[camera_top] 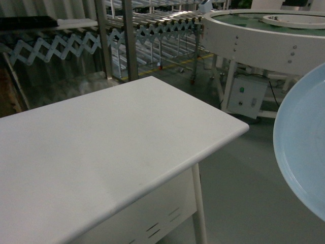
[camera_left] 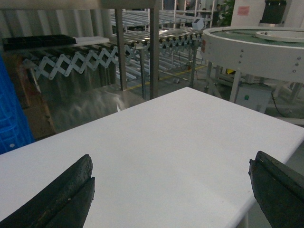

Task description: Place blue tray on left shelf second layer neatly

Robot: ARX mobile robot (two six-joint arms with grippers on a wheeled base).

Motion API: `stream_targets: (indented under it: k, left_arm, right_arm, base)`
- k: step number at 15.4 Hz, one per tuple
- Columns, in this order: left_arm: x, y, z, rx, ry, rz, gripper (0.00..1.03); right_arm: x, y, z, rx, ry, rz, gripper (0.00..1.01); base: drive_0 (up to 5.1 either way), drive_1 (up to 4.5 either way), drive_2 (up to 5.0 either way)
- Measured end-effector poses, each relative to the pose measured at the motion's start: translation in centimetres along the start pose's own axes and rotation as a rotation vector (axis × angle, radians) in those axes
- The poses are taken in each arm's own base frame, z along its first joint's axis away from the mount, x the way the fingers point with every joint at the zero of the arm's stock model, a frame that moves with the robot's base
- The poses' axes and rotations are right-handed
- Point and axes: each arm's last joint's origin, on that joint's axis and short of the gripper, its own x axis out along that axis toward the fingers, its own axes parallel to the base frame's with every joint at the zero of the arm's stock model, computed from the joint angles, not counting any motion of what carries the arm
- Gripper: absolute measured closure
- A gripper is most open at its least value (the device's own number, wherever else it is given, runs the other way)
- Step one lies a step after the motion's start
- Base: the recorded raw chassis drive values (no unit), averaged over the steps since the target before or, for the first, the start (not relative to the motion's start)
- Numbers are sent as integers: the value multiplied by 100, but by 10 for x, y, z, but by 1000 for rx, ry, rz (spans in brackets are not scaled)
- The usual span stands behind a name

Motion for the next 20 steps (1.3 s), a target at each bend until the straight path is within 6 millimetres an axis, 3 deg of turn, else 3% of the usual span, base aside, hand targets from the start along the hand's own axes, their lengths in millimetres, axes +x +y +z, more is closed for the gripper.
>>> stream_targets:
  k: [2,20]
  left_arm:
    - [0,0,0,0,0,0,5]
    - [0,0,0,0,0,0,5]
  right_arm:
    - [0,0,0,-1,-1,-1,99]
    - [0,0,0,-8,-1,-1,99]
  base:
    - [-150,-150,-150]
    - [262,-230,-505]
